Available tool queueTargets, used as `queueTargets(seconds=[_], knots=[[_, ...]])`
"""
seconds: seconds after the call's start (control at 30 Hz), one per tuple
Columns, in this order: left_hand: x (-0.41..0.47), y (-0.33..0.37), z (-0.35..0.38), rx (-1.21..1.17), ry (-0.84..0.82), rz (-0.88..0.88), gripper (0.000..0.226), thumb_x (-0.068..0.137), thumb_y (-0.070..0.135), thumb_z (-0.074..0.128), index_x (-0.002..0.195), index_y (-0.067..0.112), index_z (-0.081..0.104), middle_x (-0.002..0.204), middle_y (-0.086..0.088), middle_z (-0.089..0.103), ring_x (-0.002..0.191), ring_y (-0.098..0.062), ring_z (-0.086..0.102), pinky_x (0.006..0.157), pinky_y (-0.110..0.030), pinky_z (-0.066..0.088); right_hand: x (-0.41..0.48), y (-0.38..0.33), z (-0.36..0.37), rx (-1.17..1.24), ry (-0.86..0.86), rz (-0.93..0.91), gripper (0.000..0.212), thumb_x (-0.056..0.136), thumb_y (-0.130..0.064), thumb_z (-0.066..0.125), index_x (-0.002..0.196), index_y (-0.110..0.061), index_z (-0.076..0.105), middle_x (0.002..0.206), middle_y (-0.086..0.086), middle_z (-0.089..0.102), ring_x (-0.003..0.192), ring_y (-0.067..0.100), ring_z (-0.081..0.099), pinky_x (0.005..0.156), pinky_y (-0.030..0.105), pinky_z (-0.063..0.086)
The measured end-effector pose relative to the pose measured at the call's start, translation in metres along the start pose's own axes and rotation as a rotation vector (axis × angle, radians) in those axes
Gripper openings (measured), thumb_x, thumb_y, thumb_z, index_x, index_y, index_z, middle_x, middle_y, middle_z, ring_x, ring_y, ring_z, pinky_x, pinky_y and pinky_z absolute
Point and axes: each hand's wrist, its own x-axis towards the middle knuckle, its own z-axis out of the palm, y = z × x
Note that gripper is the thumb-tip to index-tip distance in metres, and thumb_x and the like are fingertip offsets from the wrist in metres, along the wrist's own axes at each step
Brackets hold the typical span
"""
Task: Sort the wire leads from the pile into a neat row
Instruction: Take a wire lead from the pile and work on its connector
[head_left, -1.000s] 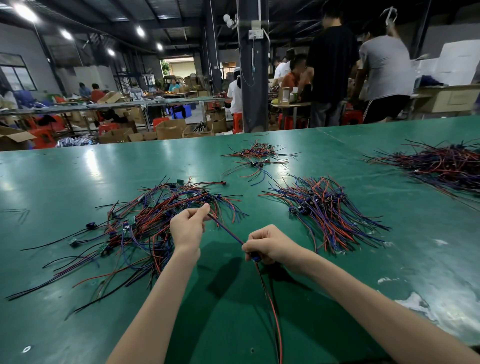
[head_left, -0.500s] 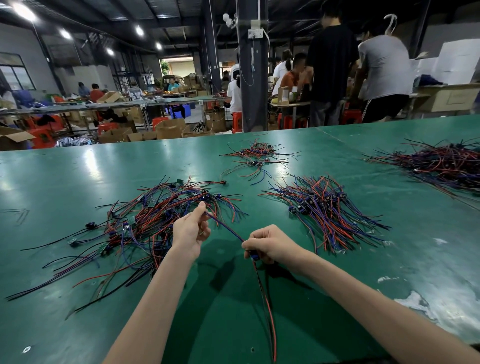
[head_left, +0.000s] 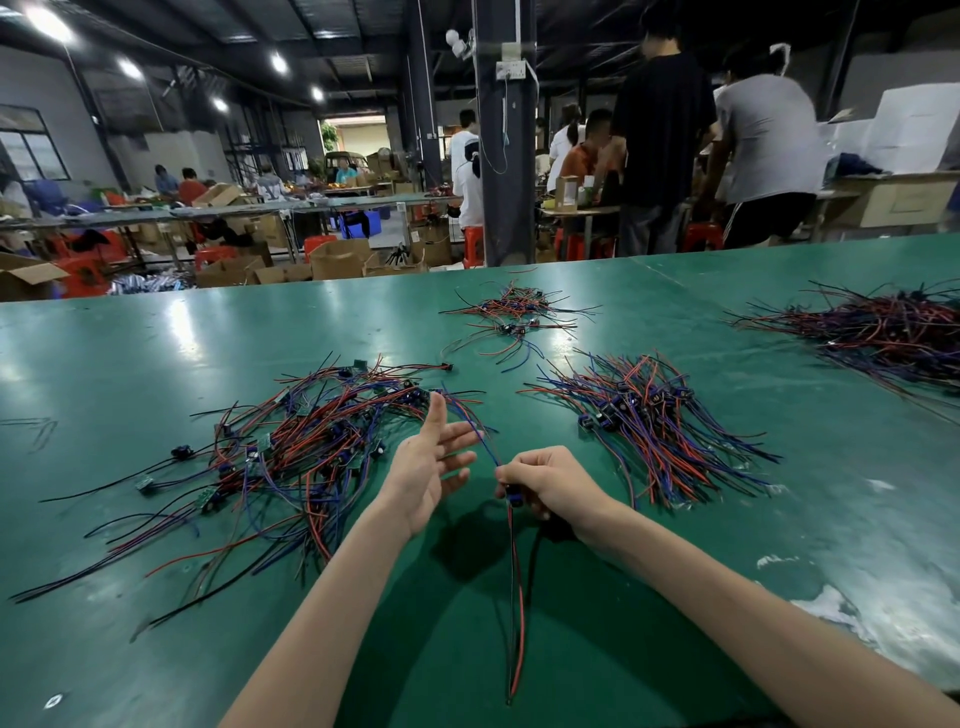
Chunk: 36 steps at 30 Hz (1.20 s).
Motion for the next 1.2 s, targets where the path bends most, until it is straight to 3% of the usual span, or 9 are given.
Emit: queueTargets(seconds=[0.1,0.2,0.3,0.4,0.53,0.67,0.97,1.2], knots=[[0.003,0.000,-0.005,-0.037,0.023,-0.004,0.069,0.080,0.071,0.038,0.103,0.011,0.063,0.101,-0.001,0.068,0.076,-0.013,0.057,0.065,-0.026,0.047,-0.001,0.000,0.000,-0.001,-0.018,-0.013,0.033,0.087,-0.012,0.062,0.055,-0.014,0.066,0.052,0.004,0.055,0.034,0.008,0.031,0.034,0.017,0.023],[0.002,0.001,-0.005,0.013,-0.020,-0.057,0.057,0.086,0.062,0.046,0.104,0.010,0.062,0.100,-0.002,0.066,0.077,-0.014,0.056,0.063,-0.025,0.047,0.000,0.002,0.001,0.005,-0.005,-0.018,0.037,0.088,-0.013,0.062,0.051,-0.016,0.065,0.054,0.005,0.057,0.036,0.010,0.032,0.034,0.017,0.022],[-0.003,-0.004,0.001,0.130,-0.157,-0.085,0.031,0.084,0.038,0.062,0.093,0.009,0.065,0.083,-0.001,0.065,0.064,-0.009,0.055,0.056,-0.019,0.046,0.001,0.002,0.001,0.011,0.020,-0.022,0.035,0.088,-0.013,0.062,0.053,-0.015,0.062,0.050,0.005,0.050,0.033,0.009,0.031,0.033,0.016,0.021],[-0.005,-0.013,0.006,0.198,-0.236,-0.016,0.021,0.077,0.028,0.068,0.083,0.009,0.066,0.070,-0.001,0.061,0.057,-0.007,0.052,0.059,-0.019,0.043,0.001,0.003,0.000,0.026,0.016,-0.025,0.038,0.089,-0.012,0.059,0.052,-0.016,0.064,0.042,-0.001,0.043,0.029,0.005,0.031,0.031,0.014,0.021],[-0.003,-0.017,0.007,0.176,-0.138,0.073,0.015,0.081,0.017,0.069,0.072,0.009,0.062,0.062,-0.001,0.060,0.053,-0.008,0.052,0.054,-0.018,0.042,0.001,0.003,0.001,0.005,-0.011,-0.031,0.037,0.089,-0.014,0.060,0.052,-0.018,0.065,0.044,-0.003,0.048,0.031,0.005,0.033,0.032,0.015,0.023],[-0.001,-0.018,0.006,0.180,-0.080,0.127,0.021,0.075,0.021,0.074,0.061,0.010,0.063,0.053,-0.001,0.056,0.047,-0.010,0.046,0.054,-0.021,0.039,0.001,0.002,0.002,0.004,-0.036,-0.044,0.032,0.087,-0.018,0.064,0.055,-0.017,0.064,0.052,0.002,0.057,0.034,0.006,0.034,0.033,0.016,0.023],[0.009,-0.010,-0.008,0.073,0.165,0.136,0.021,0.080,0.017,0.074,0.065,0.006,0.064,0.050,0.003,0.059,0.041,-0.005,0.044,0.046,-0.016,0.039,-0.003,0.002,0.004,-0.006,-0.114,-0.071,0.029,0.087,-0.014,0.064,0.058,-0.015,0.066,0.048,-0.005,0.058,0.035,0.006,0.034,0.035,0.016,0.024],[0.014,0.002,-0.028,-0.043,0.345,0.117,0.022,0.077,0.019,0.077,0.065,0.006,0.064,0.048,0.003,0.057,0.039,-0.006,0.045,0.048,-0.021,0.045,-0.004,0.000,0.003,-0.014,-0.168,-0.077,0.028,0.089,-0.008,0.061,0.061,-0.010,0.062,0.048,-0.007,0.061,0.035,0.000,0.041,0.035,0.013,0.026]])
